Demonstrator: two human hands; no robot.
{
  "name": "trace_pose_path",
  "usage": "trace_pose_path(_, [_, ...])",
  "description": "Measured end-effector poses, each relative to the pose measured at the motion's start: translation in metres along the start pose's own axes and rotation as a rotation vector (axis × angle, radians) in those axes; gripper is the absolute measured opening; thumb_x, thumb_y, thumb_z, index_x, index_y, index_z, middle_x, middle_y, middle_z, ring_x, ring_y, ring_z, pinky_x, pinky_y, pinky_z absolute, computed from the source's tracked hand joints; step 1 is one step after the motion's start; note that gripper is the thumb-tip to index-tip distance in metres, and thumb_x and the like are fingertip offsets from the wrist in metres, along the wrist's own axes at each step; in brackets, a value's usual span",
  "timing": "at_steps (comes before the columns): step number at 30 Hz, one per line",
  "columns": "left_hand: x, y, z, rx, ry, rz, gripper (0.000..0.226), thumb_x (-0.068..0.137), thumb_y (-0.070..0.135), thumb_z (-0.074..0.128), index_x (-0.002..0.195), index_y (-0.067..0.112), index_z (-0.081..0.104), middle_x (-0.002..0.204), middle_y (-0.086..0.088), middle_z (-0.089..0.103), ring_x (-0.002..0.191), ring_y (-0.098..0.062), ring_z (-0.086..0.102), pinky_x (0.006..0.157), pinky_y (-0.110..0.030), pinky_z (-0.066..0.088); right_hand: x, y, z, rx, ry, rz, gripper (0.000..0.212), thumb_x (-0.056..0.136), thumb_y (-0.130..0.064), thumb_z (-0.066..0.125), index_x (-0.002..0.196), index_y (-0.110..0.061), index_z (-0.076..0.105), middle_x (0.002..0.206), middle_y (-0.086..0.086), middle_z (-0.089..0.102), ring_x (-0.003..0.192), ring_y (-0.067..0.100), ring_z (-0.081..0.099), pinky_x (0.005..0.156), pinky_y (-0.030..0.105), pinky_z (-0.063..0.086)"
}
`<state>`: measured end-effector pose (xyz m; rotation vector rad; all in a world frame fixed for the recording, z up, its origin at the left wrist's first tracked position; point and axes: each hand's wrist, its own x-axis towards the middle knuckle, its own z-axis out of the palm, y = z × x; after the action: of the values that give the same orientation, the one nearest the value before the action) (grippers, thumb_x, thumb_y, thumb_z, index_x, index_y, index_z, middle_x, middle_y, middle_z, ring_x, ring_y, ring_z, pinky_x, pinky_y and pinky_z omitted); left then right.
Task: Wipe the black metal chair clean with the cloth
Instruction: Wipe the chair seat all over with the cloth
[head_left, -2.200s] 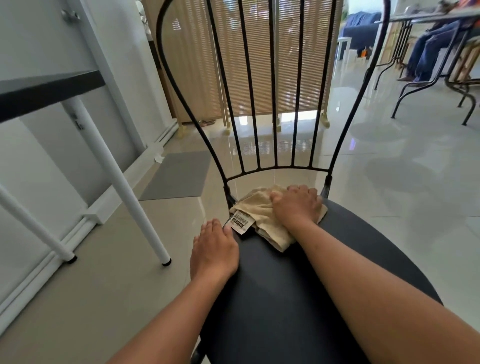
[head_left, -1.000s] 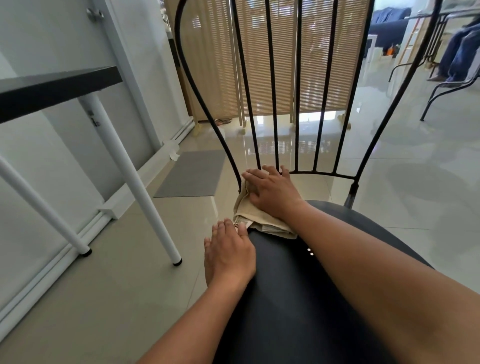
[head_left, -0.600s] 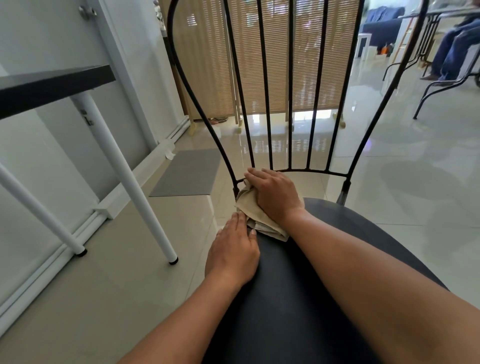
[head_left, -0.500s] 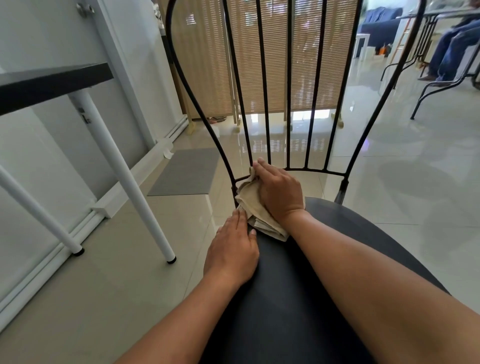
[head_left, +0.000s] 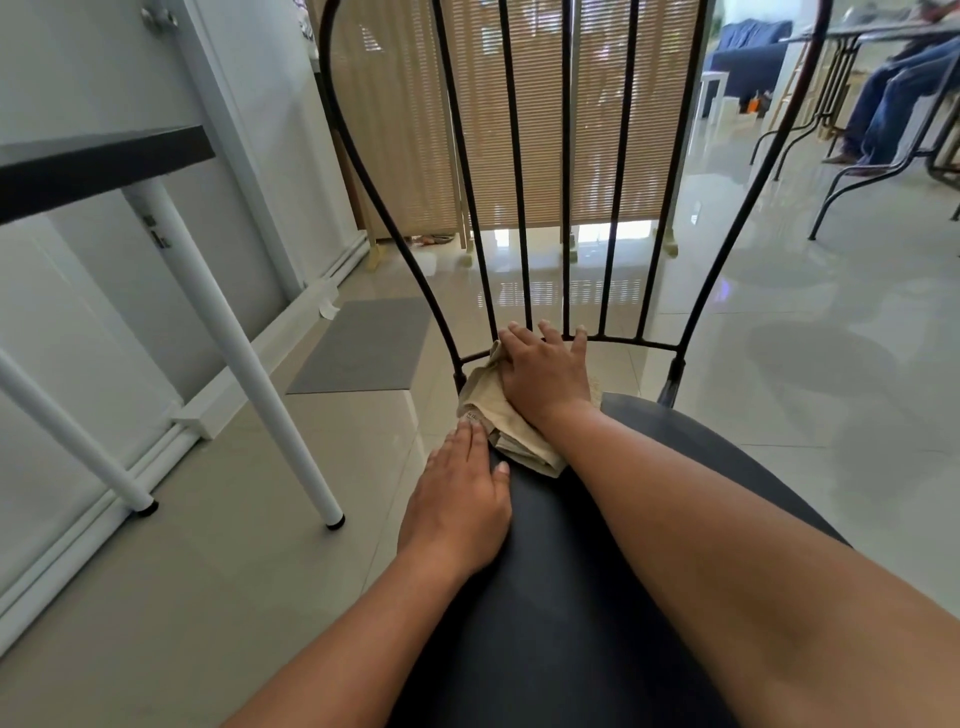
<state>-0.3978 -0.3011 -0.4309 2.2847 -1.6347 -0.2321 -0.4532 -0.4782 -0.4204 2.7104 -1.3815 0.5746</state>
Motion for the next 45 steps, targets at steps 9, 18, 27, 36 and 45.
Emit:
trace_pose_path(9, [0.001, 0.000, -0.002, -0.025, 0.007, 0.039, 0.060, 0.104, 0.037, 0.023, 0.158, 0.019, 0.001, 0.166, 0.005, -0.002, 0.151, -0.005, -0.003, 0.123, -0.028, -0.002, -0.020, 0.009, -0.002, 0.091, 0.316, -0.023, 0.025, 0.084, -0.010, 0.058, 0.104, -0.016, 0.072, 0.107, 0.001, 0.074, 0.104, 0.035, 0.062, 0.090, 0.046, 0.046])
trace_pose_path(18, [-0.001, 0.001, -0.001, -0.006, -0.006, 0.056, 0.060, 0.105, 0.037, 0.022, 0.158, 0.018, 0.003, 0.166, 0.003, -0.001, 0.151, -0.007, -0.003, 0.122, -0.027, -0.005, -0.018, 0.024, -0.012, -0.018, 0.361, 0.107, 0.022, 0.087, -0.013, 0.054, 0.095, -0.027, 0.070, 0.096, -0.013, 0.069, 0.099, 0.026, 0.047, 0.079, 0.039, 0.027])
trace_pose_path(27, [0.003, 0.002, 0.000, 0.010, -0.024, 0.064, 0.059, 0.105, 0.037, 0.021, 0.157, 0.018, 0.002, 0.166, 0.003, -0.002, 0.151, -0.008, -0.004, 0.123, -0.029, -0.003, -0.008, 0.028, -0.015, -0.029, 0.013, 0.110, 0.046, 0.099, -0.027, 0.039, 0.145, -0.026, 0.043, 0.155, -0.006, 0.040, 0.147, 0.029, 0.025, 0.113, 0.069, 0.005])
trace_pose_path(36, [0.028, 0.011, 0.002, -0.009, -0.028, 0.044, 0.056, 0.106, 0.035, 0.019, 0.158, 0.016, 0.009, 0.166, 0.001, 0.007, 0.152, -0.011, 0.004, 0.123, -0.030, 0.001, -0.036, 0.039, -0.018, 0.105, 0.431, 0.213, 0.026, 0.083, -0.008, 0.063, 0.107, -0.013, 0.072, 0.112, 0.005, 0.074, 0.102, 0.037, 0.066, 0.092, 0.053, 0.047])
trace_pose_path(45, [0.027, 0.009, 0.004, 0.040, -0.043, 0.123, 0.056, 0.106, 0.035, 0.020, 0.158, 0.018, 0.006, 0.166, 0.003, 0.001, 0.151, -0.008, -0.003, 0.122, -0.028, -0.004, -0.018, 0.050, -0.021, -0.100, 0.104, 0.226, 0.037, 0.097, -0.016, 0.045, 0.131, -0.025, 0.057, 0.139, -0.006, 0.057, 0.141, 0.032, 0.035, 0.114, 0.065, 0.012])
